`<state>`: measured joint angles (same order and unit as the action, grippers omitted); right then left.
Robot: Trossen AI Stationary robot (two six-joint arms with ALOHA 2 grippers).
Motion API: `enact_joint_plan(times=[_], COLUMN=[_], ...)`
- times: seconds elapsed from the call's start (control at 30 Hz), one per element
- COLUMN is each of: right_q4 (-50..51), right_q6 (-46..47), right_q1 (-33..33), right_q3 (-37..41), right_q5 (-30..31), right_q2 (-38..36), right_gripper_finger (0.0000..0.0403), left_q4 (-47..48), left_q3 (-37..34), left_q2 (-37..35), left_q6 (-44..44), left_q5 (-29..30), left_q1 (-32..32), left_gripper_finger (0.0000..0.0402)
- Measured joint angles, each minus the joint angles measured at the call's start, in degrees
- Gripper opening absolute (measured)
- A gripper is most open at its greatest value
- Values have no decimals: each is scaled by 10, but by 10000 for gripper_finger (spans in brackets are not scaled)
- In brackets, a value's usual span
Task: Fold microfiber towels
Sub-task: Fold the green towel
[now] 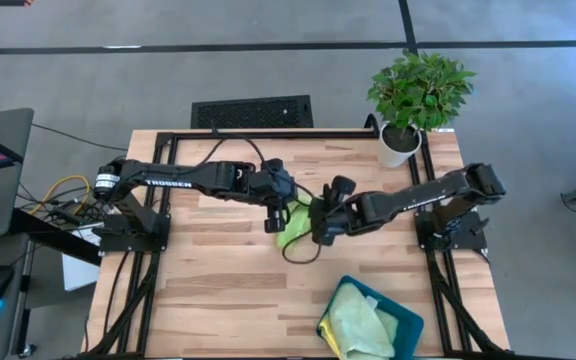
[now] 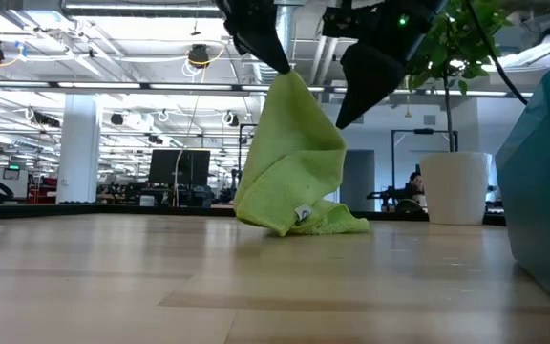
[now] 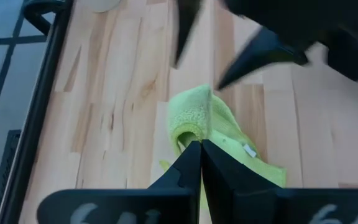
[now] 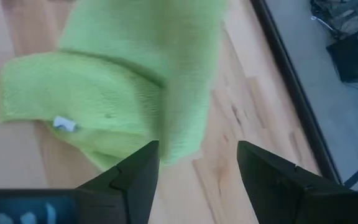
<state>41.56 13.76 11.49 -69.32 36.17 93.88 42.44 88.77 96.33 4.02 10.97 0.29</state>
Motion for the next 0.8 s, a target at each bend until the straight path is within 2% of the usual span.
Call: enact_joint_plan(times=[0.13,0.33,0.57,0.8], right_q4=[-12,-55,-54,-49], right_q6=[-27,-91,-93,-93], right_q1=[-13,-38,-64,-72], right_q3=[0,0,0,2], right_q5=[-8,-128,-135,-138], right_q2=[-8,-8,-8,-8], right_gripper_finger=[240,240,240,240], left_q4=[7,-1,-20,-30], left_q3=[0,0,0,0], left_q2=[0,0,-10,-64], left_q6=[15,37,55,58], left_q5=[0,0,38,48], left_q1=[-7,-17,-29,-29], left_gripper_finger=[0,0,0,0])
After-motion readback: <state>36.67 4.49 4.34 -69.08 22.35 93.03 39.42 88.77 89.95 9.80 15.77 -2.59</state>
